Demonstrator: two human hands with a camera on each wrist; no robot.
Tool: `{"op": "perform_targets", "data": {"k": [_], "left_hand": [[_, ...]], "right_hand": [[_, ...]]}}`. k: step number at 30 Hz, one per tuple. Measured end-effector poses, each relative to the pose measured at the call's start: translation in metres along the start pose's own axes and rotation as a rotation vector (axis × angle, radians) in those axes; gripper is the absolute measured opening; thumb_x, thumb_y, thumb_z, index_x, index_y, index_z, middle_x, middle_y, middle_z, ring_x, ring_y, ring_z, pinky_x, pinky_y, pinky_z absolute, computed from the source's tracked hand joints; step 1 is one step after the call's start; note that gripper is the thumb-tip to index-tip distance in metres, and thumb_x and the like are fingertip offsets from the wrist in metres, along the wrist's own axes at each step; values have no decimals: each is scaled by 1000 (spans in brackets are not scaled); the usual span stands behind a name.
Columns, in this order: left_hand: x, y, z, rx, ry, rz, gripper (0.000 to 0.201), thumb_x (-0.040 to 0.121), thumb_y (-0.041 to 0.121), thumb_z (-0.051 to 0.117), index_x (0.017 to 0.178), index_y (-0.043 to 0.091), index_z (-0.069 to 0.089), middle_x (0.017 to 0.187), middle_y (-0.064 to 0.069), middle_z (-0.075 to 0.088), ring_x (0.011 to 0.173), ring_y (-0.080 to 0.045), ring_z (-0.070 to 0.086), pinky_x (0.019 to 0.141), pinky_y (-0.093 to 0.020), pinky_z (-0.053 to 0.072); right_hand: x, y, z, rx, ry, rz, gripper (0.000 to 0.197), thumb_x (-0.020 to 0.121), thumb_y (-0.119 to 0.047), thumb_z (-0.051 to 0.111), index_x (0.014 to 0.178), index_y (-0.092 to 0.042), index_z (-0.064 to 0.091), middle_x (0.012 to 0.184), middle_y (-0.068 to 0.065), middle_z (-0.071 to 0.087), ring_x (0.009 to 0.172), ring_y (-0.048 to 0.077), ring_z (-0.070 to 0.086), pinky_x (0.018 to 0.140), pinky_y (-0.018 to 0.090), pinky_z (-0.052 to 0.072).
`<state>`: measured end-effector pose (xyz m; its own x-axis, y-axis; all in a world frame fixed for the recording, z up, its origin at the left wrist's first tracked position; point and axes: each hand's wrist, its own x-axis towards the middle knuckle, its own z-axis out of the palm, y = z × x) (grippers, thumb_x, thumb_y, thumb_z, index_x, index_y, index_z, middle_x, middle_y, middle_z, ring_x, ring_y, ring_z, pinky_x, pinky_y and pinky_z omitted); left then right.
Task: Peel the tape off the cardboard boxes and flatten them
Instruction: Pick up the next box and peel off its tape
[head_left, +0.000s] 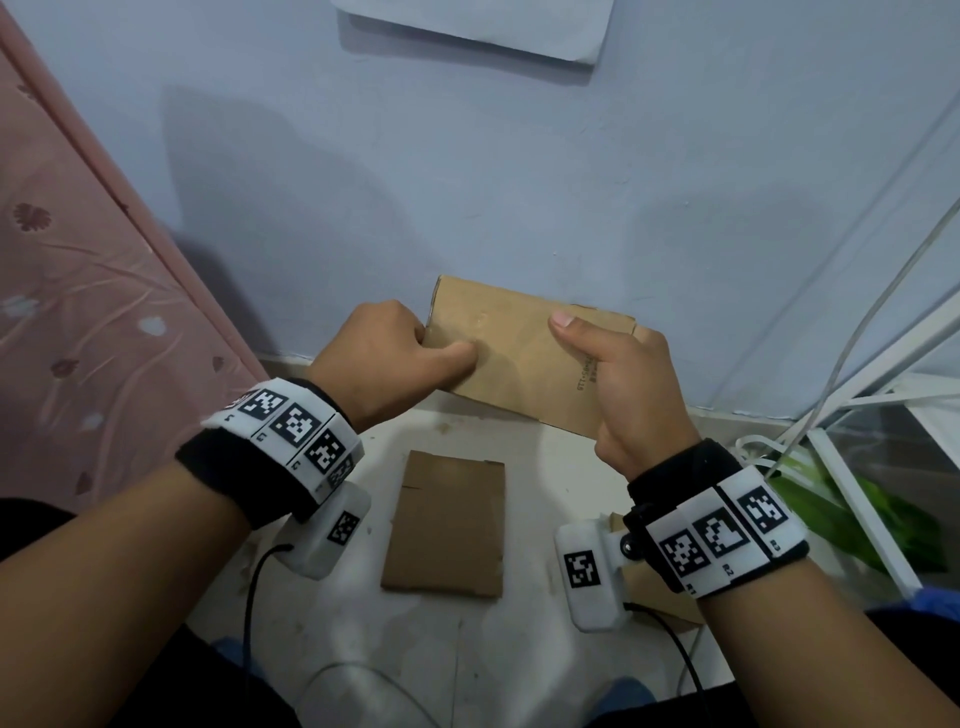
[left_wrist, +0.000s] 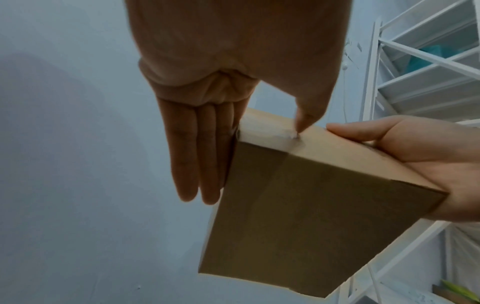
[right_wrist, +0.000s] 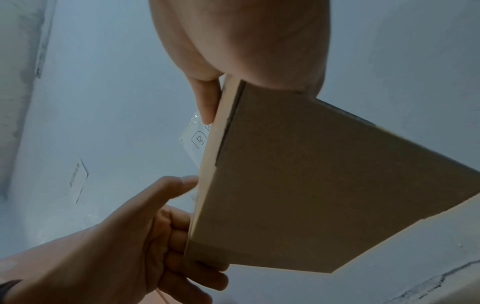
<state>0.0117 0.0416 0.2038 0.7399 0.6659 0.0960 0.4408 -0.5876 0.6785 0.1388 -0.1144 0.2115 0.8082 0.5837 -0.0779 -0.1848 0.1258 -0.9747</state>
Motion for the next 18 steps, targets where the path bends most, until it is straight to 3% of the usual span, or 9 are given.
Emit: {"op": "perform_targets", "data": {"k": [2, 4, 7, 10, 13, 15, 18], "left_hand": [[1, -2, -1, -20, -15, -13, 83, 66, 71, 61, 68, -12, 62, 67, -24, 66, 66, -35, 67, 60, -48, 55], [2, -2, -1, -43, -19, -28, 81, 65, 69, 61, 70, -12, 65, 66, -22, 68, 64, -33, 68, 61, -49, 59], [2, 1, 0, -32, 13, -47, 77, 63, 65, 60, 67, -12, 60, 71, -28, 65, 55, -23, 57, 61, -50, 56], [0, 5, 1, -17, 46, -55, 64, 62, 62, 59, 57, -2, 55, 67, -26, 63, 53, -19, 51, 54, -45, 50], [0, 5, 3, 38, 90, -36, 51, 71, 51, 62, 53, 6, 47, 54, -22, 48, 47, -17, 40, 45, -32, 34], [1, 2, 3, 32, 96, -18, 60, 72, 56, 61, 55, 0, 48, 57, -24, 54, 47, -19, 40, 46, -33, 35], [2, 0, 0, -8, 84, -6, 84, 67, 73, 58, 66, -11, 62, 66, -26, 64, 54, -33, 57, 53, -44, 50]], "right_hand": [[0, -1, 0, -2, -7, 3, 47, 90, -11, 74, 109, 26, 55, 96, 22, 66, 84, 30, 71, 81, 46, 60], [-2, -1, 1, -9, -8, -2, 49, 88, -14, 76, 108, 26, 54, 95, 21, 65, 82, 30, 70, 79, 44, 59], [-2, -1, 2, -23, -19, -23, 58, 84, -19, 78, 103, 28, 50, 92, 19, 59, 80, 29, 63, 75, 42, 54], [0, 2, 0, -15, -5, -31, 45, 90, -13, 74, 103, 25, 55, 91, 20, 64, 79, 28, 68, 73, 41, 58], [-1, 2, 0, -31, 18, -19, 27, 91, -11, 73, 95, 15, 66, 87, 16, 68, 76, 26, 71, 69, 38, 59], [-1, 0, 1, -35, 20, -22, 16, 91, -10, 73, 91, 6, 72, 84, 13, 70, 75, 25, 72, 68, 38, 60], [-1, -1, 2, -9, 8, -35, 31, 91, -9, 72, 98, 19, 64, 88, 19, 68, 77, 27, 70, 71, 40, 60]]}}
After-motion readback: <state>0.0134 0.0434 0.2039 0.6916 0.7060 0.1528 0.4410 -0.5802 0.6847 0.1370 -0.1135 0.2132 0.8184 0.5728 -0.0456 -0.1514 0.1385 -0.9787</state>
